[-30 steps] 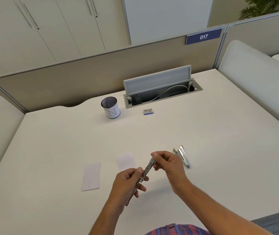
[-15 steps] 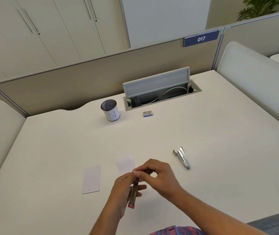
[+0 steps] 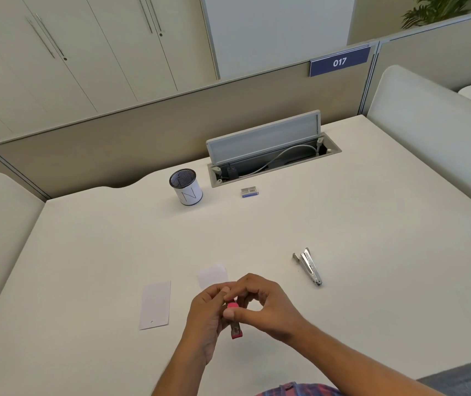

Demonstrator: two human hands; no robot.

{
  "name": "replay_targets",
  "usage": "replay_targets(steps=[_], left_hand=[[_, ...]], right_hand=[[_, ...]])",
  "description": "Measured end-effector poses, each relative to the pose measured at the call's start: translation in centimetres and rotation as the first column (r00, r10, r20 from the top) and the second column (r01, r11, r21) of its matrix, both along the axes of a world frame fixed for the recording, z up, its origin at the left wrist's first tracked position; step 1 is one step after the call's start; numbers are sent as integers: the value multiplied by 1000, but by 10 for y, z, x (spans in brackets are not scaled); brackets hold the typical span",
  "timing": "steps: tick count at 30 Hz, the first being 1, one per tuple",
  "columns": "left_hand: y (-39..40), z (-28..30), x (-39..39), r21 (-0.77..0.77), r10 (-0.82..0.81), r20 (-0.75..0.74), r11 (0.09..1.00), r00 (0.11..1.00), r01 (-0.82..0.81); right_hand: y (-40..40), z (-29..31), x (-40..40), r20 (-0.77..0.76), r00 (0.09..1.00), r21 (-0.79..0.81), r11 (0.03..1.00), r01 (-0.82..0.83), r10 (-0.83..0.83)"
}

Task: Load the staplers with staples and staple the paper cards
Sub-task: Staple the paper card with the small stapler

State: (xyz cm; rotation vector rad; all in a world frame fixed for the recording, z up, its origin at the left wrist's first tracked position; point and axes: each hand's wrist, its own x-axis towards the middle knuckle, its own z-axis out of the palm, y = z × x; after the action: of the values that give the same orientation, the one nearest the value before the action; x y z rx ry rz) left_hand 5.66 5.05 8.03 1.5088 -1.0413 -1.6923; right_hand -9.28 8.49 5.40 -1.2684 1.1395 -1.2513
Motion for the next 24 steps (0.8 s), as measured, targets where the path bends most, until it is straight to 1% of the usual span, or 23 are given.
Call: replay_targets(steps=[3, 5, 8, 11, 14, 19, 21, 24], left_hand=[[-3, 1, -3, -7, 32, -25, 999, 999, -33], [-5, 0, -5, -6, 55, -28, 998, 998, -55], [-9, -4, -5, -24, 133, 3, 991, 991, -133], [-11, -10, -6, -114, 221, 52, 970, 974, -214], [-11, -9, -8, -217, 270, 67, 943, 960, -251], [-10, 0, -9, -301, 258, -29, 919, 966, -255], [-11, -3, -8, -298, 261, -85, 914, 962, -274], [-12, -9, -5, -250, 261, -167, 922, 951, -297]], right_hand=[[-2, -2, -1, 30, 999, 42, 999, 14, -15], [-5, -2, -1, 23, 999, 83, 996, 27, -29], [-11, -4, -2, -22, 998, 212, 975, 59, -56], [-17, -4, 0, -30, 999, 358, 933, 42, -33], [-19, -2, 4, -6, 1000, 390, 921, -5, 8], [-17, 2, 7, 69, 997, 408, 911, -62, 37], [-16, 5, 8, 69, 995, 419, 903, -99, 77], [-13, 6, 10, 85, 991, 416, 900, -127, 100]])
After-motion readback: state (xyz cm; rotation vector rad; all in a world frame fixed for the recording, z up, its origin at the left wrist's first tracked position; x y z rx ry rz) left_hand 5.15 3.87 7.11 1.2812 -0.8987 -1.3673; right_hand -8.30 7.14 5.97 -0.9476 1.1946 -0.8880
